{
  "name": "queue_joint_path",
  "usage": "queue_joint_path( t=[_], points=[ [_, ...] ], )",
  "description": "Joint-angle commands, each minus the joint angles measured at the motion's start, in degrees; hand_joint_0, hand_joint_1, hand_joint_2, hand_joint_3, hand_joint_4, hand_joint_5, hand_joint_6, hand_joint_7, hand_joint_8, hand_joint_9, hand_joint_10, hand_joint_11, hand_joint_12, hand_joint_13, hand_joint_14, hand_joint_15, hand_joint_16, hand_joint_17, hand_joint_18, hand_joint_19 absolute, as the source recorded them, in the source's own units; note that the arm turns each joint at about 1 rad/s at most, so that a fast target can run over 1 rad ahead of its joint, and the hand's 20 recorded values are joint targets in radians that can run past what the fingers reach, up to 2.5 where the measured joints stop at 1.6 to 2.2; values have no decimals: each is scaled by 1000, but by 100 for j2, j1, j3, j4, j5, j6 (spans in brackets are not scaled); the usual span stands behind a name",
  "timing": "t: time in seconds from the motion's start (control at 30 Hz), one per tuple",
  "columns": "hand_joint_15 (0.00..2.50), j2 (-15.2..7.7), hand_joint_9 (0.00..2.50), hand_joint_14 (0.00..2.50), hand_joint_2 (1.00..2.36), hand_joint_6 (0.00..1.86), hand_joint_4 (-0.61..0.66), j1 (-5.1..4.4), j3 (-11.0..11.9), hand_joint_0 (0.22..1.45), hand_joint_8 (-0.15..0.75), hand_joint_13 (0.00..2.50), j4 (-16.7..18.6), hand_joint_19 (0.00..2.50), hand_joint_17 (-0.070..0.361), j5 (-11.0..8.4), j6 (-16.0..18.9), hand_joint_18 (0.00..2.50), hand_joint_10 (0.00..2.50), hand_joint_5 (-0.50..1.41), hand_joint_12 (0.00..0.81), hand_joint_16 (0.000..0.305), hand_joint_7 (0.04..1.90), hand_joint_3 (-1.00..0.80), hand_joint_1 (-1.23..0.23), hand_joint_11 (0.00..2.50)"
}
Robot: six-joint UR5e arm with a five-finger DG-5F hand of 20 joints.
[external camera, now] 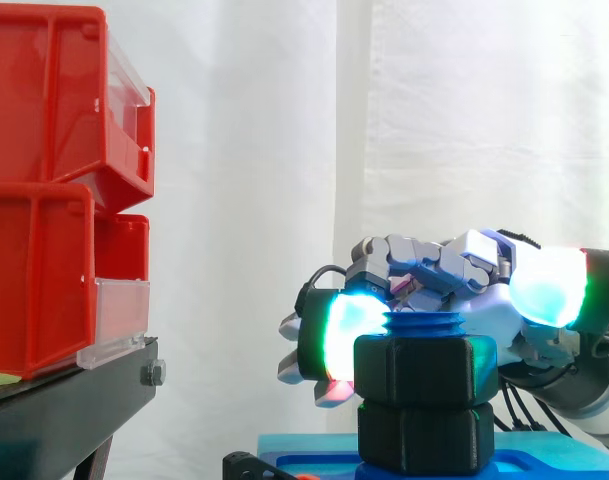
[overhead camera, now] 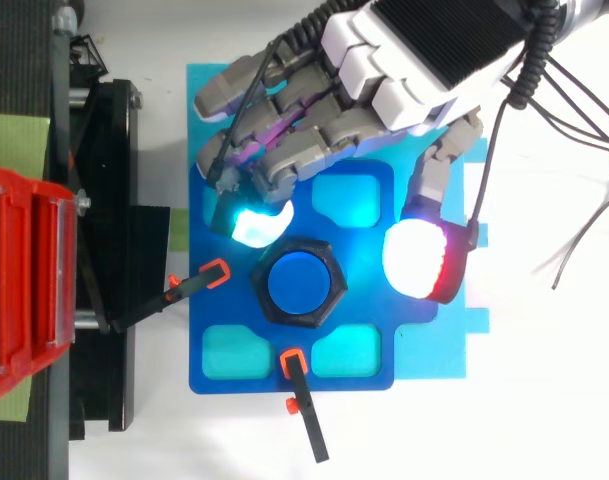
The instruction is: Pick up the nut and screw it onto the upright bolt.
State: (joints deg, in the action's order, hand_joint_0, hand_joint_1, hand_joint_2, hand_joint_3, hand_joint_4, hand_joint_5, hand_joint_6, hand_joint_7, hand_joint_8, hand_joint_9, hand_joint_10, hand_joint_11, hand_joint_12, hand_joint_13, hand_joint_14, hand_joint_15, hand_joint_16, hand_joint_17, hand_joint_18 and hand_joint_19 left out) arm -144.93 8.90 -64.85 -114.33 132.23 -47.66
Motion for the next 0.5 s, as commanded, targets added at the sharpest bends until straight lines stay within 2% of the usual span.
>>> queue_joint_path(
  t=[0.0, 0.13, 0.47],
  points=[
    [0, 0, 888, 0, 1000, 502, 192, 33, -1, 485, 295, 699, 7, 162, 84, 22, 2, 466, 0, -20, 332, 37, 1528, -500, -169, 0],
    [0, 0, 967, 0, 1000, 501, 181, 60, 8, 489, 303, 740, 7, 169, 82, 48, 2, 524, 0, 12, 322, 37, 1614, -500, -176, 0],
    [9, 0, 1094, 1, 1000, 585, 160, 77, -1, 494, 297, 820, 7, 198, 79, 66, 2, 603, 0, 14, 306, 35, 1443, -500, -186, 0]
  ],
)
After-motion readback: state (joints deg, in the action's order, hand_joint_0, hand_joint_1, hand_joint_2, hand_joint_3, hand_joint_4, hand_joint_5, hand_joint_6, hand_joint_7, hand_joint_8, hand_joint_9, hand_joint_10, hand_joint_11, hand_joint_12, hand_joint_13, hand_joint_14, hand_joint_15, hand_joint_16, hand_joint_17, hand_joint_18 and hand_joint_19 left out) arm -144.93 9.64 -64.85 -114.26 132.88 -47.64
